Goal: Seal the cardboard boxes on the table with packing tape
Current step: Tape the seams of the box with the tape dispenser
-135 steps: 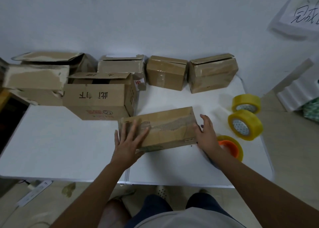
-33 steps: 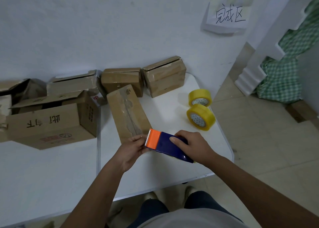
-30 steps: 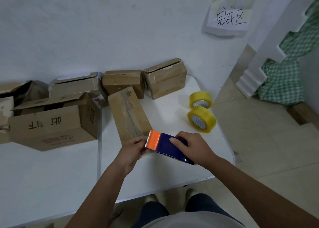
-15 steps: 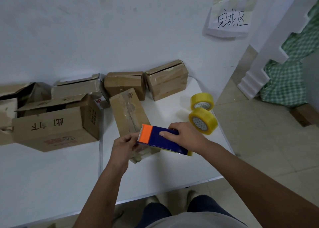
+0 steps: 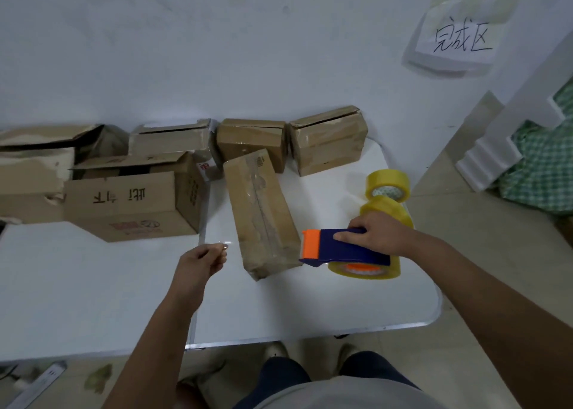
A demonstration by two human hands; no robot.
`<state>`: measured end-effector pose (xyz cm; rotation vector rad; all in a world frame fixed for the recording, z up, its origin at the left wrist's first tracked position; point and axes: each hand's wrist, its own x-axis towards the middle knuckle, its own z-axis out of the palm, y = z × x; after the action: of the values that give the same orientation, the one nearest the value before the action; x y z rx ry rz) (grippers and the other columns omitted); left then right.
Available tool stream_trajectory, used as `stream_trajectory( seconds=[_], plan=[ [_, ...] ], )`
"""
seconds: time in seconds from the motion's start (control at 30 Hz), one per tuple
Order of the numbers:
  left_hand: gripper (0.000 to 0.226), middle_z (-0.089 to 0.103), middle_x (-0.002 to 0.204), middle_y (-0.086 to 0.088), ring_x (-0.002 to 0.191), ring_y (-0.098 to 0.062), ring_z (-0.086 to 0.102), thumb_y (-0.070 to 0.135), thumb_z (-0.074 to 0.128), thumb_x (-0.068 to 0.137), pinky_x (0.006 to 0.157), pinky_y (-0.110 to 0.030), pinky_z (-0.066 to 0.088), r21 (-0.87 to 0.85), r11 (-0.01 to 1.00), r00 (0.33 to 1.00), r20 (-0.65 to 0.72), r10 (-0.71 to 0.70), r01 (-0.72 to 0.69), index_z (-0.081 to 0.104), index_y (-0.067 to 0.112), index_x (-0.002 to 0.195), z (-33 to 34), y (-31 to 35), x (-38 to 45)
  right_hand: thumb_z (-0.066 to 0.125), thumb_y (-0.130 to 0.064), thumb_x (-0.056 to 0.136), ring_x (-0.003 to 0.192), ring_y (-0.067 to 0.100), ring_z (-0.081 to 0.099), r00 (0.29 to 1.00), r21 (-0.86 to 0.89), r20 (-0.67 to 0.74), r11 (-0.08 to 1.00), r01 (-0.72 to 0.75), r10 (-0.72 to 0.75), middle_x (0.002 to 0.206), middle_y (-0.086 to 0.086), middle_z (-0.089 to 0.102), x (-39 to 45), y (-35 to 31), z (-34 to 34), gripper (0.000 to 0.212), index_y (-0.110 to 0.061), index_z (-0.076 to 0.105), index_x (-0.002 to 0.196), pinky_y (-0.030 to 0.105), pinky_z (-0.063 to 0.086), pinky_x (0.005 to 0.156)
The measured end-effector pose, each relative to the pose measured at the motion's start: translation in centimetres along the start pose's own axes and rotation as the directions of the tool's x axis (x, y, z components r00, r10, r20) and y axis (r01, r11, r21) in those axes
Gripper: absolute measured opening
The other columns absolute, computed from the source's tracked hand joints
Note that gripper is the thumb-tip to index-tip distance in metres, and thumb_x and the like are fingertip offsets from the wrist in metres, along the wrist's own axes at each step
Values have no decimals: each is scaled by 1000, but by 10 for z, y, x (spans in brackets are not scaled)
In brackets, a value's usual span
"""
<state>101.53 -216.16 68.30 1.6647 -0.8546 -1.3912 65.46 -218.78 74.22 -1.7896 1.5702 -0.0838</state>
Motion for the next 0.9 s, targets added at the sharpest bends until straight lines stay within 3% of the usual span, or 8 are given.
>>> stream_trajectory(
  seconds=[0.1,0.3,0.53,0.7,0.9],
  plan=[
    [18,71,96,-13,93,-24,66,21,64,95,83,-28,52,-35,998,998,-46,-48,46,74,7,103,7,-5,-6,53,-63,89,75,16,65,999,-9,-11,999,-50,50,79,2,69,5,2,2,50,-16,71,88,29,47,67],
    [11,71,90,-14,88,-23,66,18,73,89,80,-29,52,-114,989,984,-144,-106,90,77,8,92,17,-13,-3,45,-86,68,64,13,64,996,-104,-66,993,-64,57,64,-2,67,11,7,13,70,-21,70,72,35,53,69],
    [13,70,90,-15,86,-22,64,17,71,90,78,-25,52,-115,991,986,-146,-86,69,75,7,96,13,-14,-3,61,-68,79,57,13,61,994,42,-68,996,-83,86,60,1,65,10,9,9,57,-12,69,69,23,41,54],
    [11,69,95,-16,88,-22,64,17,68,92,79,-25,52,-100,994,979,-191,-67,48,74,9,95,20,-17,-7,62,-66,80,64,11,63,993,68,-70,993,-91,96,66,-4,66,13,10,0,49,-18,66,72,22,42,57],
    [16,68,94,-14,91,-24,64,23,64,96,75,-23,50,-6,997,970,-228,-79,80,71,8,92,38,-27,-8,59,-72,78,67,12,63,992,-38,-102,996,-77,73,69,-3,67,26,21,0,53,-19,67,75,29,49,65]
  ],
)
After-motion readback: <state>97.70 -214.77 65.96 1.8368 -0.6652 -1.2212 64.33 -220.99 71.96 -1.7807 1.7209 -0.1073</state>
